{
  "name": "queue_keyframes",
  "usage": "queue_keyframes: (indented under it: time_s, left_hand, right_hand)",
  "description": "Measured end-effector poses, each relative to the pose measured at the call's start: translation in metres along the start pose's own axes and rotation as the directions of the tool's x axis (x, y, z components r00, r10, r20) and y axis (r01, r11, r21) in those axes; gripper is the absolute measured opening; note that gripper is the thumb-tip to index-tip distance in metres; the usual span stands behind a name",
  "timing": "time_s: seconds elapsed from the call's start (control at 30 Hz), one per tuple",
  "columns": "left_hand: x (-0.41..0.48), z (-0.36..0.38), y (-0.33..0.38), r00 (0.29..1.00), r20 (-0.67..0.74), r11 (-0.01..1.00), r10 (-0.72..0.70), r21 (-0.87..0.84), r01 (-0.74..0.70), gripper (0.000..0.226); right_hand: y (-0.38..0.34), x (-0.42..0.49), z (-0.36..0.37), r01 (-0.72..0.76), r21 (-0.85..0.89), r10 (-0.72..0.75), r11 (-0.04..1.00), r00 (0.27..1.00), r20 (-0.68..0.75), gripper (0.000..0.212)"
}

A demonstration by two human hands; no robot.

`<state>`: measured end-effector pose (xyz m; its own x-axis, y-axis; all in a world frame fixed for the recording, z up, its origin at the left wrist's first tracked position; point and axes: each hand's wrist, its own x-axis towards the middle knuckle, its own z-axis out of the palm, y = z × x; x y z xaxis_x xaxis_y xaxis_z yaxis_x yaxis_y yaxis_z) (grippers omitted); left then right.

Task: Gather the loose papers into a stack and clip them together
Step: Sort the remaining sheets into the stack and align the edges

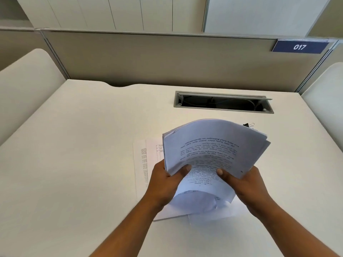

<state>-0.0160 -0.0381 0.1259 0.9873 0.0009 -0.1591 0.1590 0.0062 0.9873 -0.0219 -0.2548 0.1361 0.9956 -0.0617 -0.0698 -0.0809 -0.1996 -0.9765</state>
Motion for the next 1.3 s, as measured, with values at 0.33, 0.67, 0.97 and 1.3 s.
queue_keyframes:
  time_s: [0.33,0.67,0.97,1.3]
  left_hand:
    - [0.009,-0.013,0.007,0.995,0.003,0.99,-0.101,-0.101,0.101,0.016]
    - [-0.004,-0.027,-0.007,0.955,0.133,0.943,-0.265,-0.173,0.286,0.043]
    - [-0.016,-0.026,-0.02,0.961,0.055,0.947,-0.271,-0.164,0.276,0.03]
    - [-0.002,-0.021,-0.008,1.0,0.006,1.0,-0.005,0.021,0.005,0.03]
  right_hand:
    - [0.021,-0.001,-0.007,-0.105,0.045,0.103,0.993,0.994,0.045,0.017]
    - [0.029,-0.006,-0.005,-0.226,0.085,0.23,0.97,0.973,-0.028,0.02]
    - [0.022,-0.017,0.006,-0.242,0.217,0.244,0.946,0.97,0.017,0.017]
    - [0.003,-0.003,0.013,-0.02,0.034,0.022,0.999,0.998,-0.059,0.019]
